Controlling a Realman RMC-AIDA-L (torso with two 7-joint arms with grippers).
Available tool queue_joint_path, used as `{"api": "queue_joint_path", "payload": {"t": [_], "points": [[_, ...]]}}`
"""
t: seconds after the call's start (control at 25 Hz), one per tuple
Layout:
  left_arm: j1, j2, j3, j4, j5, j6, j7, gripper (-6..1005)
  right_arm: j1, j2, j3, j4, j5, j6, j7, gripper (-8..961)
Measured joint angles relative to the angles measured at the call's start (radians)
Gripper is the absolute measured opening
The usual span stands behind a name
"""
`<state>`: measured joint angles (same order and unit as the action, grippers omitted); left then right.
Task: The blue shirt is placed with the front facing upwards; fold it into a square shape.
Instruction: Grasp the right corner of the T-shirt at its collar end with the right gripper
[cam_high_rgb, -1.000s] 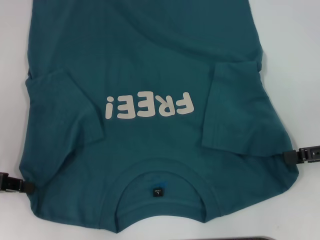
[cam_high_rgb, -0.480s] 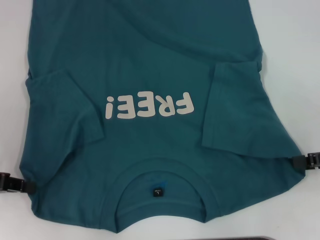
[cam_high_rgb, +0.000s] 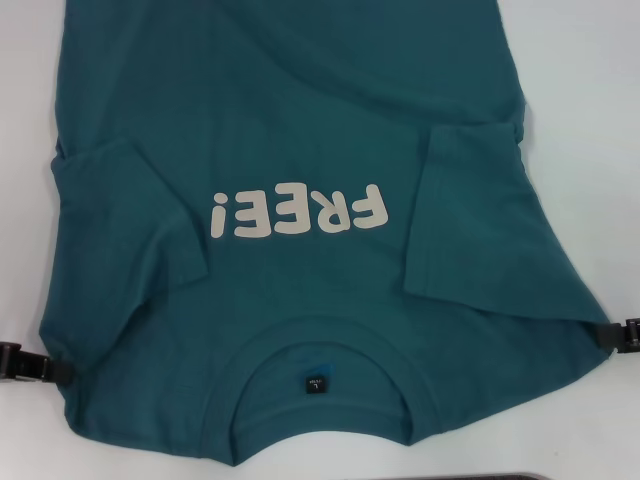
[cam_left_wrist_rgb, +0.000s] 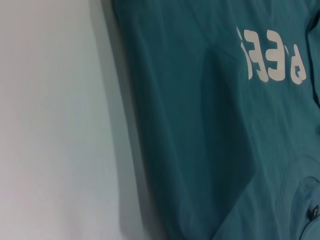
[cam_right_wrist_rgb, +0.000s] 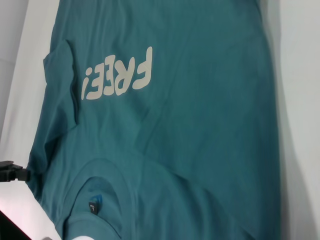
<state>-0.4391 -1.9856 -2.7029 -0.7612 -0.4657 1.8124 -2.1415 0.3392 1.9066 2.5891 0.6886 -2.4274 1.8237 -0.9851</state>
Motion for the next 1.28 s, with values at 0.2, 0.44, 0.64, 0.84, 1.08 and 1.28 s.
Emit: {"api": "queue_joint_path", "payload": {"t": [0.2, 0.44, 0.64, 0.84, 1.08, 1.28], "points": [[-0.003, 0.001, 0.000, 0.001, 0.001, 0.002, 0.000, 13, -0.007, 0.000, 0.001, -0.001, -0.002, 0.000, 0.000, 821], [-0.004, 0.002, 0.000, 0.000, 0.000, 0.002, 0.000, 12, -0.010, 0.000, 0.004, -0.001, -0.004, 0.000, 0.002, 821], [-0.005, 0.002, 0.000, 0.002, 0.000, 0.001, 0.000, 12, -0.006, 0.001, 0.005, -0.005, -0.004, -0.002, 0.003, 821], [-0.006, 0.002, 0.000, 0.000, 0.000, 0.001, 0.000, 13, 0.000, 0.004, 0.002, -0.010, -0.011, -0.014, 0.008, 822], [-0.006, 0.004, 0.000, 0.001, -0.001, -0.002, 0.000, 13, 0.004, 0.007, 0.006, -0.011, -0.024, -0.018, 0.009, 822], [-0.008, 0.004, 0.000, 0.003, -0.002, -0.004, 0.000, 12, 0.007, 0.009, 0.006, -0.011, -0.026, -0.024, 0.011, 822]]}}
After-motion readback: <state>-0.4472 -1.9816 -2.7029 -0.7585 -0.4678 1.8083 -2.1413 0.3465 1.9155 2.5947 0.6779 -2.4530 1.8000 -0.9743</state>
